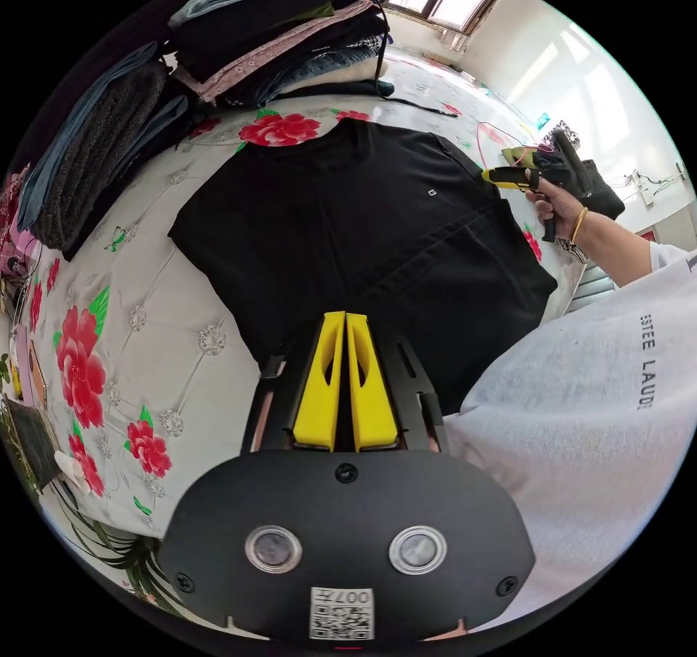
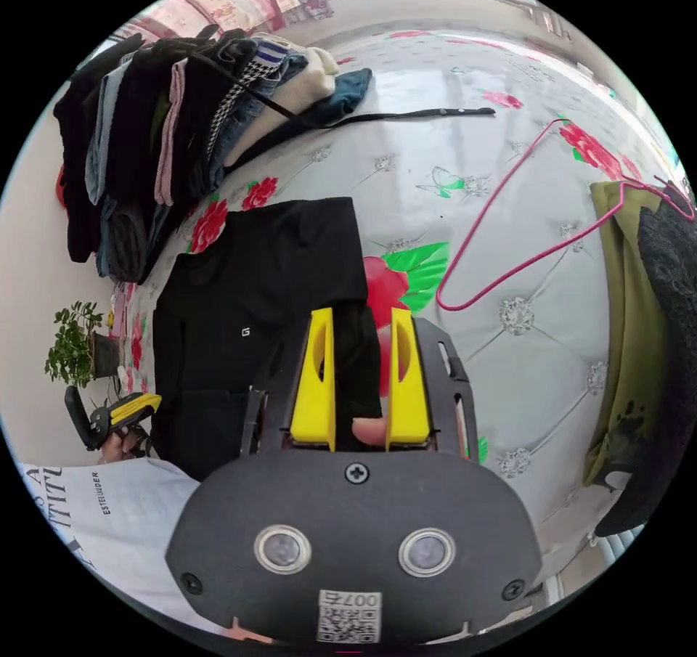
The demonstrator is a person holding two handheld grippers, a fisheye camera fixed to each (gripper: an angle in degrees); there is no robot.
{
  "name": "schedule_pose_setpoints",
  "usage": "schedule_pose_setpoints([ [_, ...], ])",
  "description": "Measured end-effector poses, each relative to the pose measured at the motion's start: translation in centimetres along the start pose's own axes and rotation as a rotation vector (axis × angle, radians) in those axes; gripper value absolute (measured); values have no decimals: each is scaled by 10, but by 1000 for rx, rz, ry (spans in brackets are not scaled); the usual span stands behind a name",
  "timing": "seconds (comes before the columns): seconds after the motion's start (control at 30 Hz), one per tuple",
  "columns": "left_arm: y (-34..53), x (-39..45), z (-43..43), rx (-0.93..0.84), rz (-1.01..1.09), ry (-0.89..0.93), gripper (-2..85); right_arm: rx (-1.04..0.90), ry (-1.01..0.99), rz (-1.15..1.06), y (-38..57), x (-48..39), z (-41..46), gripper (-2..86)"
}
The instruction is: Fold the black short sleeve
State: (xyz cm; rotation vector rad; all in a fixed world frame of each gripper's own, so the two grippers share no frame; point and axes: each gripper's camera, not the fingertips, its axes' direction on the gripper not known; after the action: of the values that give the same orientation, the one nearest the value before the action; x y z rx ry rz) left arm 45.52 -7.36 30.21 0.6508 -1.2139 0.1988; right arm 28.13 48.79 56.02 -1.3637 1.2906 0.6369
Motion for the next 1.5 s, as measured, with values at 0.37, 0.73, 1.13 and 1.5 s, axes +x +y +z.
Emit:
schedule_pose_setpoints([
  [0.37, 0, -23, 1, -68, -89, -36, -10, 76, 95, -688, 71, -166, 15, 18],
  [0.73, -58, -19, 0, 12, 24, 6, -8, 80, 32, -552, 88, -143, 28, 67],
  [1.13, -110, -8, 22, 2, 109, 20, -6, -140, -96, -302, 49, -106, 88, 17],
  [1.5, -106, -20, 49, -38, 67, 37, -10, 210, -93, 149, 82, 46, -16, 38],
])
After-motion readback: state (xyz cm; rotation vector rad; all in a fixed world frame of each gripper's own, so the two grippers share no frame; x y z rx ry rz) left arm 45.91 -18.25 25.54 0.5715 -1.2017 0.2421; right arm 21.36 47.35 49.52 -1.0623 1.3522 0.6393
